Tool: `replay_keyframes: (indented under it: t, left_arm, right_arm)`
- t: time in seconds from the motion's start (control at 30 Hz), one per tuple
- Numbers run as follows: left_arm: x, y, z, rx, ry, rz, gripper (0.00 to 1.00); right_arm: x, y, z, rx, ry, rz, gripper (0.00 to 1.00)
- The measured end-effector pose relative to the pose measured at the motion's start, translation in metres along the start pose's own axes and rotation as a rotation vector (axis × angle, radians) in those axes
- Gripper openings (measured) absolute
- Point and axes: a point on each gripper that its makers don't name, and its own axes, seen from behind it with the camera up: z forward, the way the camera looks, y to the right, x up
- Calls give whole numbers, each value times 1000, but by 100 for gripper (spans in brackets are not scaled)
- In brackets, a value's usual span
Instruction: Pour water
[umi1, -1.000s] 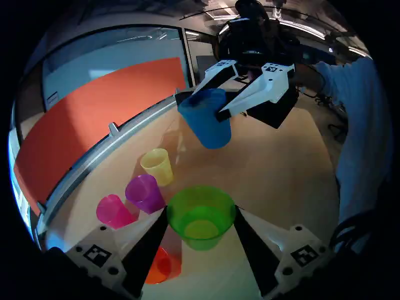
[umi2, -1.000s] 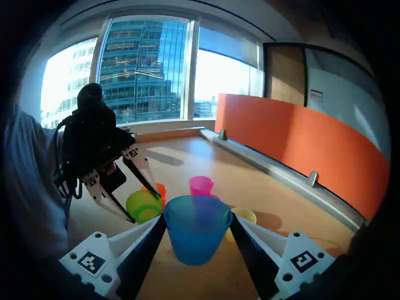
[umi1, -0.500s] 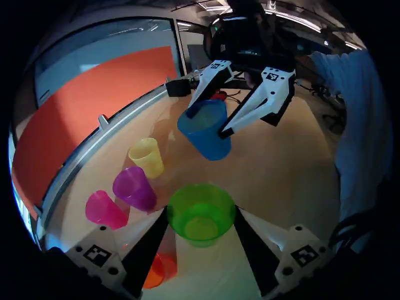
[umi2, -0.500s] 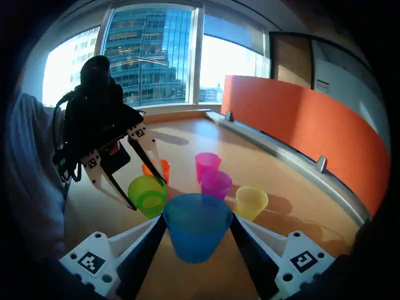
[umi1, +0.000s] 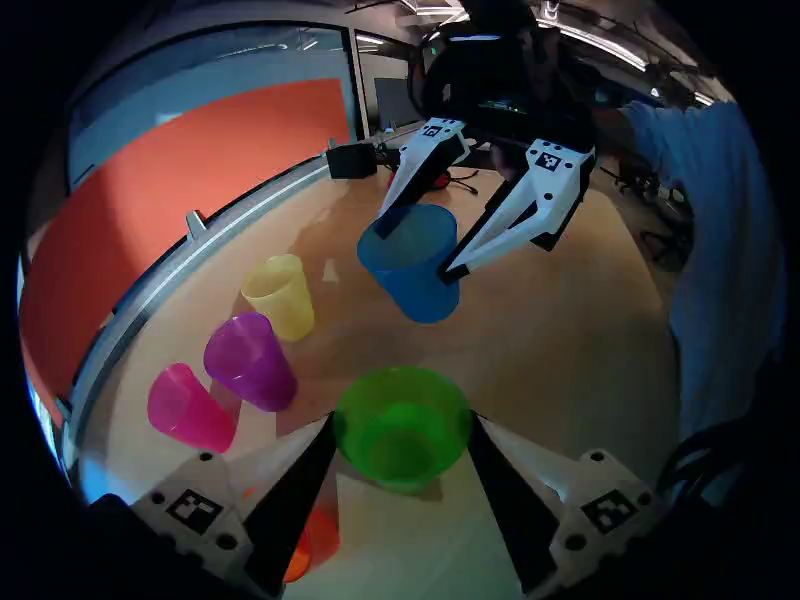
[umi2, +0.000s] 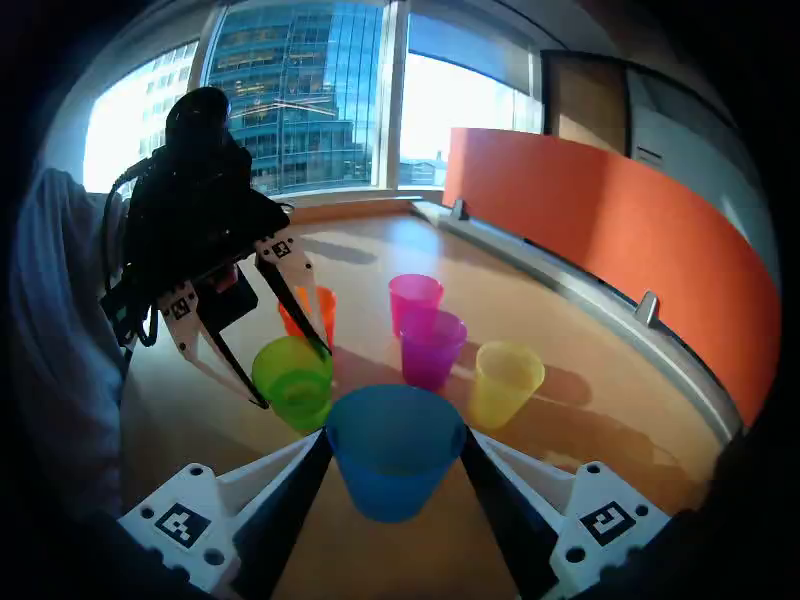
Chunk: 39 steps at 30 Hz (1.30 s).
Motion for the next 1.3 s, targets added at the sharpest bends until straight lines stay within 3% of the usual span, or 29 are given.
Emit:
replay_keyframes:
  t: [0.4,0.7,0.87,1.3]
  left_arm:
    - [-9,-3,-2,-1,-3,-24,89]
    - [-12,-8,1,20,-22,-1,91]
    - [-12,-11,0,36,-24,9,100]
    - [-3,-12,-15,51,12,8,100]
  right_arm:
    - [-12,-1,6,-5,-26,-18,93]
    - [-13,-2,10,-3,-27,-17,93]
    - [-17,-3,12,-3,-31,-10,93]
    - [-33,-5,22,-1,-46,4,94]
